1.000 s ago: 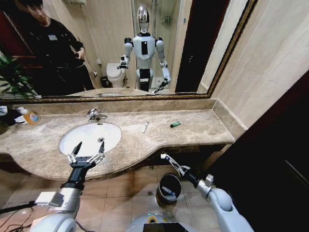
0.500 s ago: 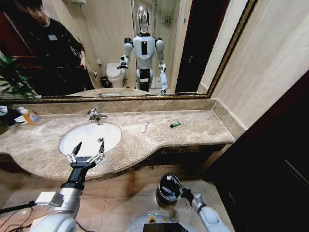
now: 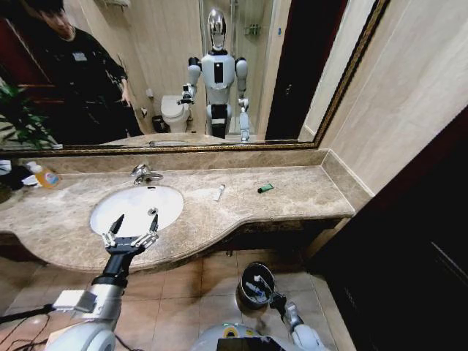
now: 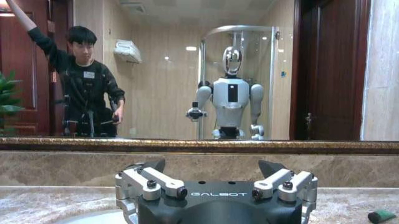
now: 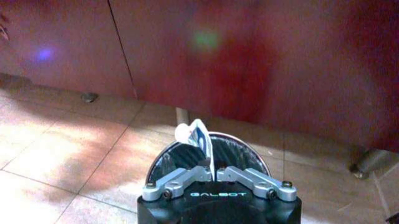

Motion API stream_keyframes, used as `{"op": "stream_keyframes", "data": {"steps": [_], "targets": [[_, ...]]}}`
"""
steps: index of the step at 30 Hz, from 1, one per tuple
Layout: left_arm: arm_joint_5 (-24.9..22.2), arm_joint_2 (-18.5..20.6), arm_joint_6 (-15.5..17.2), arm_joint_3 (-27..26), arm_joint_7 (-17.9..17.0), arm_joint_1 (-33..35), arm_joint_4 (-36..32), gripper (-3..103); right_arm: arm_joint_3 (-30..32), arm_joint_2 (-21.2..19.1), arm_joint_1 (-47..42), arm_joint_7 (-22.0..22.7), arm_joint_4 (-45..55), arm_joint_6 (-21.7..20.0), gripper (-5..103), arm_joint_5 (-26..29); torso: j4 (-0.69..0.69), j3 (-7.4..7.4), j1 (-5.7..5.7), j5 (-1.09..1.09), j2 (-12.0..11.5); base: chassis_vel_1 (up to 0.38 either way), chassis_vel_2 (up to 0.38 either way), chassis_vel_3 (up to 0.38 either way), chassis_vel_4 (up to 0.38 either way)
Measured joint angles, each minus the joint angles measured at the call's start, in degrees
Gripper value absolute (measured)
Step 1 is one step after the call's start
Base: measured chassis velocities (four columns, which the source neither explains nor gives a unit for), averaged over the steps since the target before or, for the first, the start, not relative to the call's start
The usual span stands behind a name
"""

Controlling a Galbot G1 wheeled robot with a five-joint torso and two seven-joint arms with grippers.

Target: Pick up the trash from the sink and place it in the trash bin.

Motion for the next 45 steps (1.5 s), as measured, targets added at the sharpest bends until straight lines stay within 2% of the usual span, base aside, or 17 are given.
{"op": "stream_keyframes", "data": {"steps": [5, 6, 8, 9, 11, 12, 15, 20, 24, 26, 29, 35, 45], "targets": [[0.0, 0.0, 0.0, 0.0, 0.0, 0.0, 0.0, 100, 0.0, 0.7, 0.1, 0.3, 0.6, -0.2, 4, -0.7, 0.00, 0.00, 0.00, 0.00, 0.0, 0.000, 0.000, 0.000, 0.000], [0.0, 0.0, 0.0, 0.0, 0.0, 0.0, 0.0, 100, 0.0, 0.9, 0.3, 0.6, 0.5, -0.2, 14, -1.0, 0.00, 0.00, 0.00, 0.00, 0.0, 0.000, 0.000, 0.000, 0.000], [0.0, 0.0, 0.0, 0.0, 0.0, 0.0, 0.0, 100, -0.1, 1.4, 0.8, 1.8, -0.2, 0.2, 25, -2.2, 0.00, 0.00, 0.00, 0.00, 0.0, 0.000, 0.000, 0.000, 0.000], [0.0, 0.0, 0.0, 0.0, 0.0, 0.0, 0.0, 100, -0.1, 1.4, 0.8, 1.8, -0.2, 0.2, 25, -2.2, 0.00, 0.00, 0.00, 0.00, 0.0, 0.000, 0.000, 0.000, 0.000], [0.0, 0.0, 0.0, 0.0, 0.0, 0.0, 0.0, 100, -0.1, 1.5, 1.0, 2.4, -0.5, 0.7, 36, -3.2, 0.00, 0.00, 0.00, 0.00, 0.0, 0.000, 0.000, 0.000, 0.000], [0.0, 0.0, 0.0, 0.0, 0.0, 0.0, 0.0, 100, -0.1, 1.5, 1.0, 2.4, -0.5, 0.7, 36, -3.2, 0.00, 0.00, 0.00, 0.00, 0.0, 0.000, 0.000, 0.000, 0.000], [0.0, 0.0, 0.0, 0.0, 0.0, 0.0, 0.0, 100, -0.1, 1.6, 1.0, 2.6, -0.5, 0.7, 53, -3.4, 0.00, 0.00, 0.00, 0.00, 0.0, 0.000, 0.000, 0.000, 0.000], [0.0, 0.0, 0.0, 0.0, 0.0, 0.0, 0.0, 100, -0.1, 1.7, 1.0, 2.6, -0.4, 0.7, 63, -3.4, 0.00, 0.00, 0.00, 0.00, 0.0, 0.000, 0.000, 0.000, 0.000], [0.0, 0.0, 0.0, 0.0, 0.0, 0.0, 0.0, 100, -0.2, 1.8, 0.9, 2.5, -0.3, 0.7, 85, -3.4, 0.00, 0.00, 0.00, 0.00, 0.0, 0.000, 0.000, 0.000, 0.000], [0.0, 0.0, 0.0, 0.0, 0.0, 0.0, 0.0, 100, -0.2, 1.9, 0.9, 2.5, -0.2, 0.7, 85, -3.4, 0.00, 0.00, 0.00, 0.00, 0.0, 0.000, 0.000, 0.000, 0.000], [0.0, 0.0, 0.0, 0.0, 0.0, 0.0, 0.0, 100, -0.2, 2.0, 0.6, 2.5, 0.3, 0.7, 98, -3.3, 0.00, 0.00, 0.00, 0.00, 0.0, 0.000, 0.000, 0.000, 0.000], [0.0, 0.0, 0.0, 0.0, 0.0, 0.0, 0.0, 100, -0.3, 1.9, -0.3, 2.4, 2.0, 0.6, 100, -2.8, 0.00, 0.00, 0.00, 0.00, 0.0, 0.000, 0.000, 0.000, 0.000], [0.0, 0.0, 0.0, 0.0, 0.0, 0.0, 0.0, 100, -1.3, -1.5, -7.3, 1.8, 17.6, 0.1, 100, 1.4, -0.01, 0.00, 0.00, 0.01, 0.0, 0.000, 0.000, 0.000, 0.000]]}}
